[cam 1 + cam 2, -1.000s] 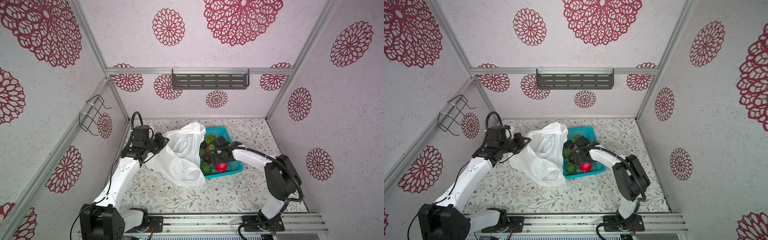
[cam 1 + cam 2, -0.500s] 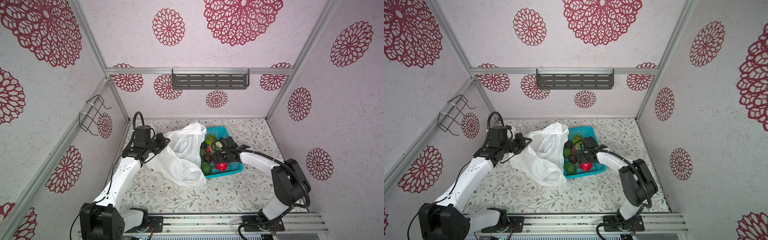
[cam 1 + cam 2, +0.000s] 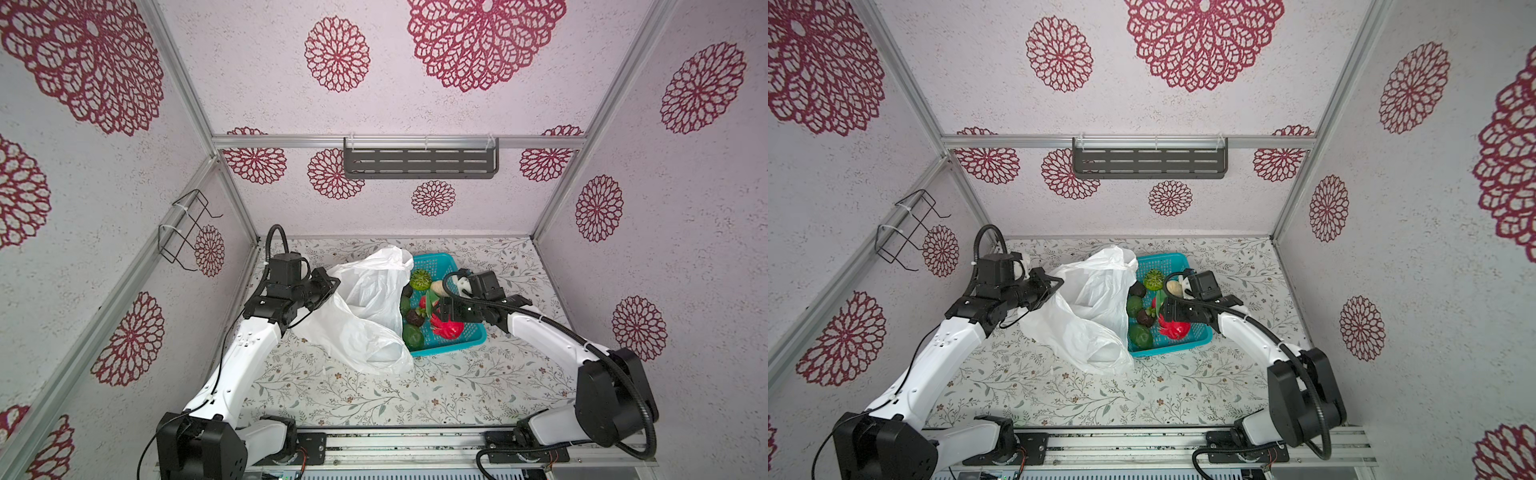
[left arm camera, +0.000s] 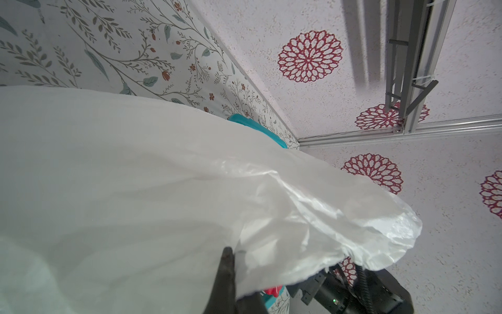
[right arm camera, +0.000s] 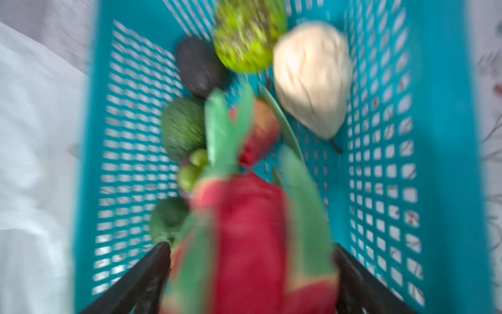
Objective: Place the fruits into the plastic bag
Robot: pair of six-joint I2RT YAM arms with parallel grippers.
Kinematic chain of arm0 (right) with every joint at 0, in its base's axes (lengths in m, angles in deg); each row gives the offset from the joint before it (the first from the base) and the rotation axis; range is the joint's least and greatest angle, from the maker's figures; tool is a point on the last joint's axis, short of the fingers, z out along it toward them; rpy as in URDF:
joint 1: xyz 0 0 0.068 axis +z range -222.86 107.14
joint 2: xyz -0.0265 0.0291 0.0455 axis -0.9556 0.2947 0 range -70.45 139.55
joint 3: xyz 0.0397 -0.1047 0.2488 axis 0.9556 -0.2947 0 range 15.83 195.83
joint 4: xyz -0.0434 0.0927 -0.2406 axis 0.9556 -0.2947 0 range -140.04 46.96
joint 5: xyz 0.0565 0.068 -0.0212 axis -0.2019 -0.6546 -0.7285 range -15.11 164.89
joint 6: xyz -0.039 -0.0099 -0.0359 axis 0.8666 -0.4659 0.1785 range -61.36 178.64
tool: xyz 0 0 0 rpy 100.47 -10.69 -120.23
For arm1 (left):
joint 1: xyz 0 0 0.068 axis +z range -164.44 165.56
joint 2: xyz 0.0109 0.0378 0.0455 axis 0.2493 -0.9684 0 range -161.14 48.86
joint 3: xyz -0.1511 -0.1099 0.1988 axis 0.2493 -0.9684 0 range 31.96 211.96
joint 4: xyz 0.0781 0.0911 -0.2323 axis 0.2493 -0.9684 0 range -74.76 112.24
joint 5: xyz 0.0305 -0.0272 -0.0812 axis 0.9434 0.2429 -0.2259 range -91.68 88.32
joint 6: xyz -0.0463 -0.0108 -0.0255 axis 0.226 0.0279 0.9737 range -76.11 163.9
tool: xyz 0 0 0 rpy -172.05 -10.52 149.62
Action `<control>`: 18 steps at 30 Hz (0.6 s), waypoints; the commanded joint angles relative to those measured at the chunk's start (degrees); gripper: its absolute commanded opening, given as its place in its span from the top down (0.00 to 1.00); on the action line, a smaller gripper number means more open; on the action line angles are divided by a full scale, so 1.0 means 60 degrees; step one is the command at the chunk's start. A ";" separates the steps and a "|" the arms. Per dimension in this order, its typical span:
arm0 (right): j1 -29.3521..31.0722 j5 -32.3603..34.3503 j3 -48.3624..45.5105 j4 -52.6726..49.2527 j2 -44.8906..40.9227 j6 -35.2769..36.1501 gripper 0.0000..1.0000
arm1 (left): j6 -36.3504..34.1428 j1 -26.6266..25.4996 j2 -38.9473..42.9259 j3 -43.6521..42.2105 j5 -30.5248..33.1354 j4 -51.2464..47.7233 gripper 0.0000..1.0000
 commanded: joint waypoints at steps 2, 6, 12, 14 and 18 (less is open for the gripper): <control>-0.0121 -0.1394 0.0166 0.0825 -0.0860 -0.0165 1.00 | 0.0062 -0.0077 0.0076 -0.0052 0.0060 0.0105 1.00; -0.0121 -0.1578 0.0137 0.0872 -0.1095 -0.0218 1.00 | 0.0033 -0.0089 -0.0003 -0.0023 0.0054 0.0119 1.00; 0.0230 -0.0254 0.0720 -0.0617 -0.0407 0.0535 0.16 | 0.0034 -0.0120 -0.0133 -0.0008 -0.0003 0.0156 1.00; 0.0363 0.0295 0.0695 -0.0803 -0.0292 0.0663 0.01 | 0.0009 -0.0124 -0.0159 0.0014 -0.0024 0.0142 1.00; 0.0457 0.1395 0.0882 -0.1326 0.0063 0.0710 0.01 | 0.0003 -0.0142 -0.0166 0.0007 -0.0042 0.0146 1.00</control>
